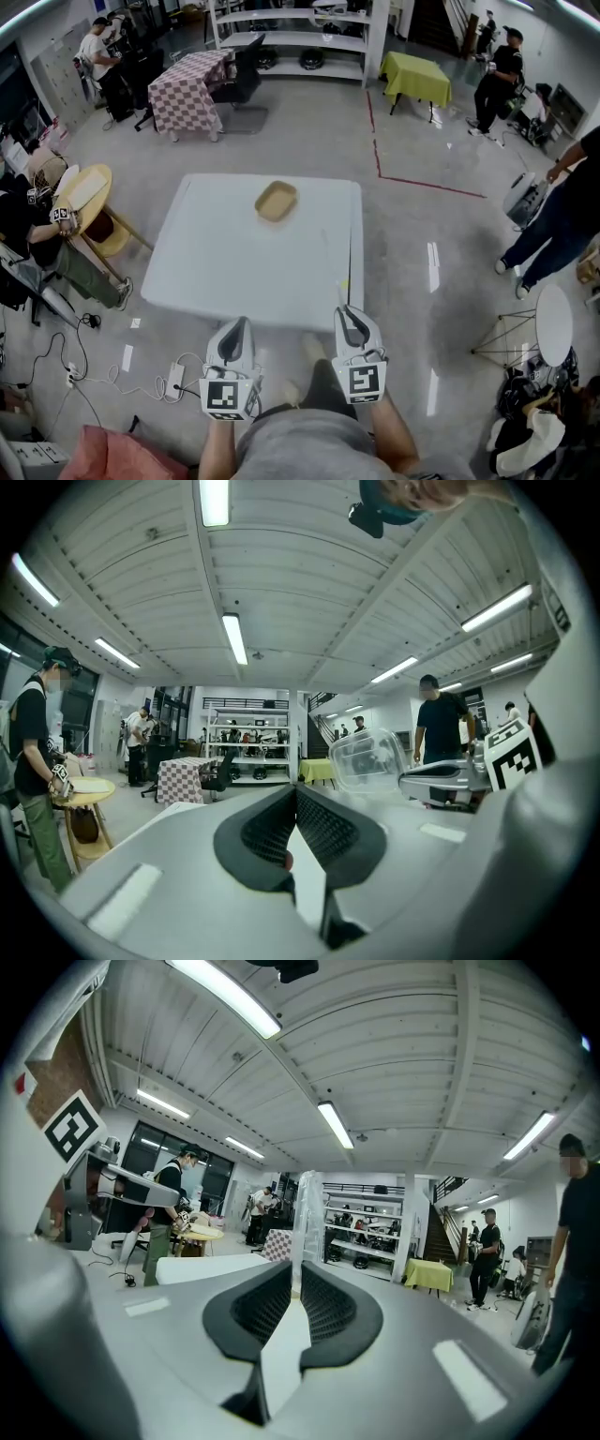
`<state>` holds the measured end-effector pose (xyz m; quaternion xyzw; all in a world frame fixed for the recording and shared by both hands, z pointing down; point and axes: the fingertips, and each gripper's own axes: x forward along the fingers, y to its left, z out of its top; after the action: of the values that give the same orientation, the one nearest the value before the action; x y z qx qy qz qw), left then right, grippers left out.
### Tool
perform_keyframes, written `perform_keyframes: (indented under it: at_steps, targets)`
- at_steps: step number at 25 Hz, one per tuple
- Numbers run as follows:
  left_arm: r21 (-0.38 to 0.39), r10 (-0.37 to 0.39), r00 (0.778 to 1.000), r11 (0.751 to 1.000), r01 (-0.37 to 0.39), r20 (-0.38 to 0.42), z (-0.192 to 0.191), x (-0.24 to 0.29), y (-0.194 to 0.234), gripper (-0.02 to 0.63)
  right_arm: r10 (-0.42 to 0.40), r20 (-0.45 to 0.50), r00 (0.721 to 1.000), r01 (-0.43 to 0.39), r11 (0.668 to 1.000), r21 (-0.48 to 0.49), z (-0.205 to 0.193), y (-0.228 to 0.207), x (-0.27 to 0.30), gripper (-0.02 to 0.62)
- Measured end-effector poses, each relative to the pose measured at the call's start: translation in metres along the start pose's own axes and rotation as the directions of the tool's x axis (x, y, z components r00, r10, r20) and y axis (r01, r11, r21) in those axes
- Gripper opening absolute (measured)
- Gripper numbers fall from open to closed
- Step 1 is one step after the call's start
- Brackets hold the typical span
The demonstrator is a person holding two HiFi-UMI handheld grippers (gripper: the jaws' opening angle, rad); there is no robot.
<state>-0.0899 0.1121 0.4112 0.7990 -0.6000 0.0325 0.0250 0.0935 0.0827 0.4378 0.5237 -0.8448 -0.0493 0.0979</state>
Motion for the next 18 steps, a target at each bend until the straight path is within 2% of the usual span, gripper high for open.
perform_keyframes:
  at_steps: [18]
  targets:
    - [-0.006, 0.002, 1.000, 1.000, -0.003, -0.012, -0.0031, -0.0046, -0.0020, 0.012, 0.009, 0.016, 1.000, -0.009, 1.000, -0.001, 0.0070, 0.0024, -0.0049, 0.034]
